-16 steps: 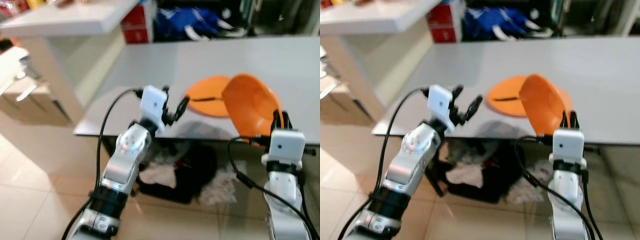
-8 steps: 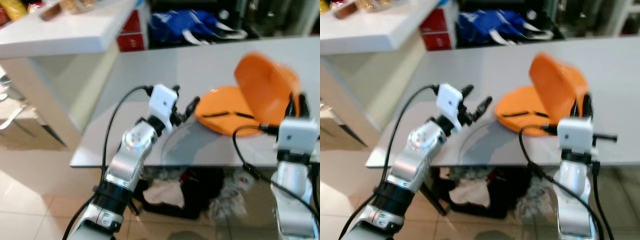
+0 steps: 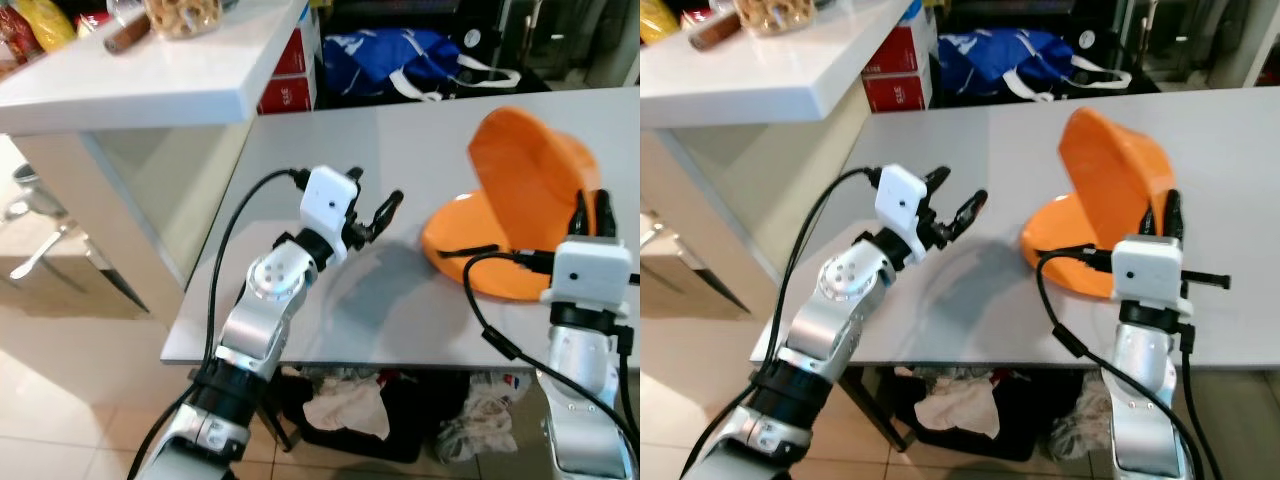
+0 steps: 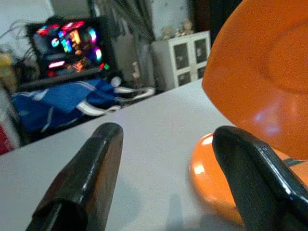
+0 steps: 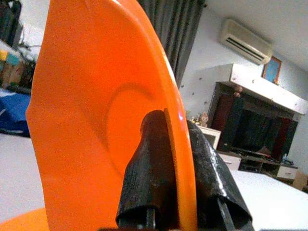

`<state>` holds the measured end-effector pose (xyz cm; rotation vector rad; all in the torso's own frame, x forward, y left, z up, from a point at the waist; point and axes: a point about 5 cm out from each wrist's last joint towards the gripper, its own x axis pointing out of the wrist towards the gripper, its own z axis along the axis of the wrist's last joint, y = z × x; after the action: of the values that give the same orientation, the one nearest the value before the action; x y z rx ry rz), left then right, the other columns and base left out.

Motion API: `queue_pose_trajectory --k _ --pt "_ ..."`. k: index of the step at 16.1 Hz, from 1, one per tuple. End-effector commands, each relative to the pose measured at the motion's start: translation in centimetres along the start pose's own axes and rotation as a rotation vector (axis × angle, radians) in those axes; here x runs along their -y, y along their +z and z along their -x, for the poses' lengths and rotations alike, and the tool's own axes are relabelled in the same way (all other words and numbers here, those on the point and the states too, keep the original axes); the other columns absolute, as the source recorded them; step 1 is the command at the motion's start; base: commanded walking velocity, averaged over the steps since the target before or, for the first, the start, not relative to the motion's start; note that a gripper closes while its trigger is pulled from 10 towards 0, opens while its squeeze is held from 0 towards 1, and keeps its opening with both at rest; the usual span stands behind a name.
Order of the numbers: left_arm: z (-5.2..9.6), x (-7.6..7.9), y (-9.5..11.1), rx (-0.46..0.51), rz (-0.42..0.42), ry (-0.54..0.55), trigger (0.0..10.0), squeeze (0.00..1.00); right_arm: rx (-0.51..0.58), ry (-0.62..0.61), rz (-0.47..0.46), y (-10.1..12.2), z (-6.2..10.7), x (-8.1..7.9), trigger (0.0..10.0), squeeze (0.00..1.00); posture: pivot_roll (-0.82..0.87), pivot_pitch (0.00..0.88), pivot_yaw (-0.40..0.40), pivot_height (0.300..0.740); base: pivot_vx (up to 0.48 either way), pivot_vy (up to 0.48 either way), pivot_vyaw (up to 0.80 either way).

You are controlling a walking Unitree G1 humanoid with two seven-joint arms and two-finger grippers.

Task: Setting the table

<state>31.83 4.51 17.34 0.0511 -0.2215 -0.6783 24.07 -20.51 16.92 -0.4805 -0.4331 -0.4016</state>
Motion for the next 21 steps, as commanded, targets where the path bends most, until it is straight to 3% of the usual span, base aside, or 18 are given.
queue_pose_trajectory --k 1,6,7,10,14,17,21 --pt "0.2 -0.7 -0.1 -0.012 -0.007 0.020 10.0 0.00 0.040 0.010 -0.015 0.9 -0.3 -0.3 0.0 0.00 -0.07 0.000 0.122 0.736 0.480 0.000 0.00" --pt "0.4 -0.8 -0.2 -0.023 0.009 0.044 10.0 0.00 0.046 0.035 -0.061 1.4 -1.1 -0.8 0.0 0.00 -0.06 0.000 0.114 0.736 0.288 0.000 0.00" --pt "0.4 -0.9 -0.3 -0.022 0.014 0.048 10.0 0.00 0.021 0.041 -0.164 1.8 -1.7 -1.2 0.0 0.00 -0.06 0.000 0.114 0.736 0.000 0.000 0.00" --pt "0.5 -1.0 -0.3 -0.026 0.011 0.050 10.0 0.00 -0.056 0.010 -0.348 1.8 -2.6 -1.4 0.0 0.00 -0.05 0.000 0.118 0.736 0.000 0.000 0.00" --pt "1.0 -1.4 -0.4 -0.043 0.001 0.041 10.0 0.00 -0.170 -0.157 -0.607 1.2 -4.4 0.7 0.0 0.00 -0.04 0.000 0.143 0.736 0.000 0.000 0.00" --pt "1.3 -1.4 -0.5 -0.056 -0.005 0.015 10.0 0.00 -0.277 -0.282 -0.695 -0.8 -3.8 2.2 0.0 0.00 -0.05 0.000 0.159 0.736 0.000 0.000 0.00" --pt "0.7 -0.6 -0.3 -0.065 0.015 -0.069 10.0 0.00 -0.411 -0.429 -0.731 -3.9 -2.4 3.3 0.0 0.00 -0.05 0.000 0.175 0.736 0.000 0.000 0.00"
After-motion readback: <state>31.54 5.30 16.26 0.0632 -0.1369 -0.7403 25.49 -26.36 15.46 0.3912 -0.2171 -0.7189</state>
